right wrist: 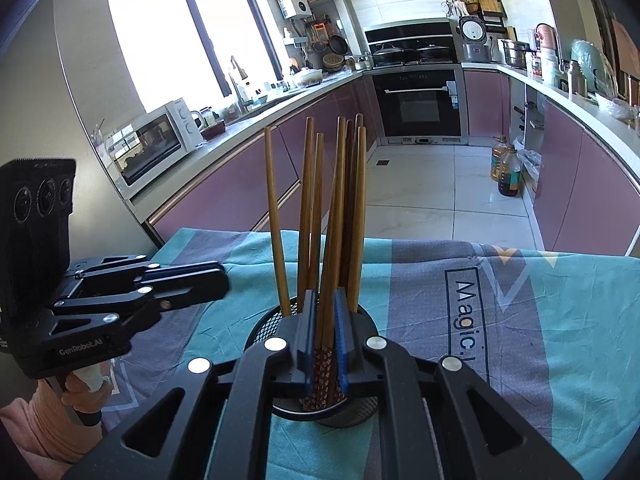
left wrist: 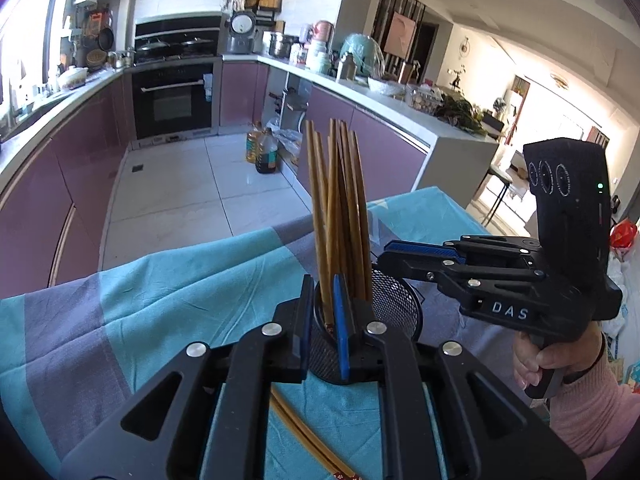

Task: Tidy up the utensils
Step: 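Open both grippers and withdraw them from the cup, then move both open grippers over the last two chopsticks on the cloth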

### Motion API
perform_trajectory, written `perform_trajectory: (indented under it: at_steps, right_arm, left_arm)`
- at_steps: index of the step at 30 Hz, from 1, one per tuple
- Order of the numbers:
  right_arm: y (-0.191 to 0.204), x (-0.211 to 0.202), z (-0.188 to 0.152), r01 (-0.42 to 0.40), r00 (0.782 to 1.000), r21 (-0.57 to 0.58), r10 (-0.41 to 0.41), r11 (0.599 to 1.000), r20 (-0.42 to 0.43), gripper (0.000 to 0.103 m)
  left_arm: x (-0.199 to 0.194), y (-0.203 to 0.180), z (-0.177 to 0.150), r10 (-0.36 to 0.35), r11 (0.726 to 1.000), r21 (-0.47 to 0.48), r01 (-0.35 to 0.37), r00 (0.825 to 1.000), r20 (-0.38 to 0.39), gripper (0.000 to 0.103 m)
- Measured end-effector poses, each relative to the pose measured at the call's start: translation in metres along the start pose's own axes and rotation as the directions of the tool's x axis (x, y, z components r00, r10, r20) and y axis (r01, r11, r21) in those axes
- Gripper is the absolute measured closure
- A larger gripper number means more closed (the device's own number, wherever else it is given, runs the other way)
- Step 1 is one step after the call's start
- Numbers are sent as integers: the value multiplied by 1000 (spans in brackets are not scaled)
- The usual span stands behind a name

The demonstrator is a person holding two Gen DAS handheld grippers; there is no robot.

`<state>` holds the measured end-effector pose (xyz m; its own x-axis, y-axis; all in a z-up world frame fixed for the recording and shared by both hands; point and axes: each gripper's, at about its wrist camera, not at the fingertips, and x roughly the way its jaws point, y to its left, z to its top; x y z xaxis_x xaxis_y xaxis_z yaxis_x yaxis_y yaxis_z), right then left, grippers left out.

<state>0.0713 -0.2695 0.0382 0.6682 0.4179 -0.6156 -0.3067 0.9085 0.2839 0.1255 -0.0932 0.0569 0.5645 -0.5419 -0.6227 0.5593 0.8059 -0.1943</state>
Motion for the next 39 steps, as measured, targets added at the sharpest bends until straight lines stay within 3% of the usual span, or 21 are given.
perform_trajectory:
  at_steps: [4,7,10,13,18,22,28,39]
  right_arm:
    - [11,-20,-7,-33,998,-27,34,999,44,91]
    - [29,-39,-20,-96,993,-85,101,992,53,84]
    - [47,-46,-36,-137,990,-144,142,980,25,75]
    - [61,-37,-55,-180,984,-165,174,970,-46,74]
    - [71,13,-86,-170,970,-144,140,975,-200,72]
    - [70,46,-103,-161,953,-102,127,982,-275,72]
    - [74,63,-112,-119,951,-105,83,987,-299,72]
    - [73,66,-113,-53,953,-134,10,990,-302,73]
  left_arm:
    - [-24,10,-18,23,999,-35,-21,999,46,83]
    - [-40,18,-37,35,997,-63,-31,997,63,79]
    - [-52,30,-58,51,994,-95,-45,997,65,77]
    - [-62,42,-81,60,991,-126,-52,997,55,76]
    - [-61,49,-116,58,985,-160,-57,998,2,73]
    - [-44,42,-142,46,985,-162,-57,997,-70,73]
    - [-25,36,-163,40,982,-179,-61,992,-119,73]
    - [-17,33,-162,45,980,-184,-71,989,-138,73]
